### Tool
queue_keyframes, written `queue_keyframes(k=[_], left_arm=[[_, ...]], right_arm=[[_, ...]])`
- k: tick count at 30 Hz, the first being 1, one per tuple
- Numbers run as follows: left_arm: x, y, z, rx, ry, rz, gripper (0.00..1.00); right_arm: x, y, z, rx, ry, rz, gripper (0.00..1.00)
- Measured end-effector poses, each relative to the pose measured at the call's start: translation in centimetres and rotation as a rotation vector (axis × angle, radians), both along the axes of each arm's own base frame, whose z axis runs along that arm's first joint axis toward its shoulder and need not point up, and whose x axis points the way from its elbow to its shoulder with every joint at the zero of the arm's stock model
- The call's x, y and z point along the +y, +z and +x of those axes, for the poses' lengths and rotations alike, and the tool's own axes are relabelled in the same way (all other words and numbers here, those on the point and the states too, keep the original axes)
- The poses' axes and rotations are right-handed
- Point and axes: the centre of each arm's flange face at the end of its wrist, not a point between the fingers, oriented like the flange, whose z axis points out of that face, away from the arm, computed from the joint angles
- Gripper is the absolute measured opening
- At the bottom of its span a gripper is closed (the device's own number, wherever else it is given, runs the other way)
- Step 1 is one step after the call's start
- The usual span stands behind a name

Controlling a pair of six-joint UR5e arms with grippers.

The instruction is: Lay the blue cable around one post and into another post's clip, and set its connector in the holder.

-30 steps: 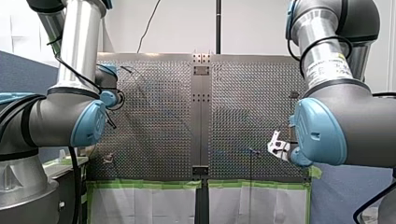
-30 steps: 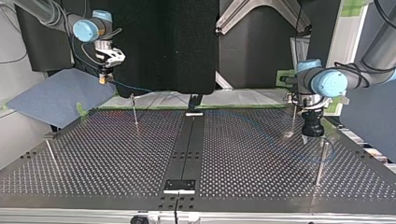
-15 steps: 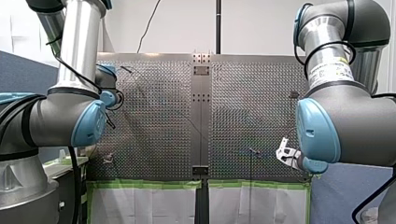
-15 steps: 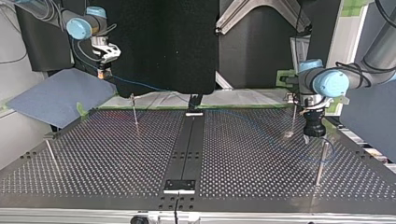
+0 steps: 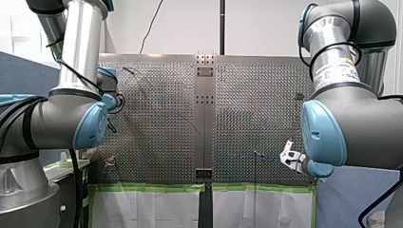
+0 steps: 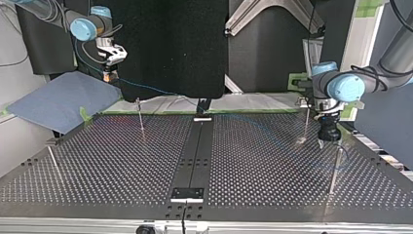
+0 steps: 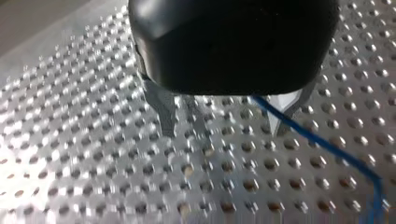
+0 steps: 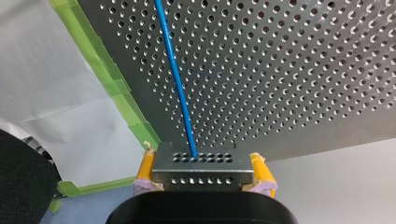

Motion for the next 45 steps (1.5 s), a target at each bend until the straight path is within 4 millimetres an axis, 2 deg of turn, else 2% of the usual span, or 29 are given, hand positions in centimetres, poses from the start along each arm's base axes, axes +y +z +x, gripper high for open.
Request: queue_keyframes(k=[12,25,30,35,45], left_arm=[[1.5,-2.8,-1.2,0.06,0.047,-0.081,1.0],[1.6,-3.1,-1.3,0.052,-0.012,-0.189,1.0],[1.3,-3.3,-2.1,0.067,-0.027,-0.205,1.0],[1.2,-2.7,-3.1,0.061,-0.027,-0.205,1.0],[0.4,0.9,-3.8,0.001,-0.089,-0.19,1.0]], right_arm=[[0.0,0.0,0.4,-0.002,0.007,-0.008,0.0],[0.1,0.0,0.5,-0.003,0.01,-0.005,0.0],[0.1,0.0,0.5,-0.003,0.011,-0.006,0.0],[0.1,0.1,0.6,-0.004,0.012,-0.006,0.0],[0.1,0.1,0.7,-0.005,0.014,-0.006,0.0]])
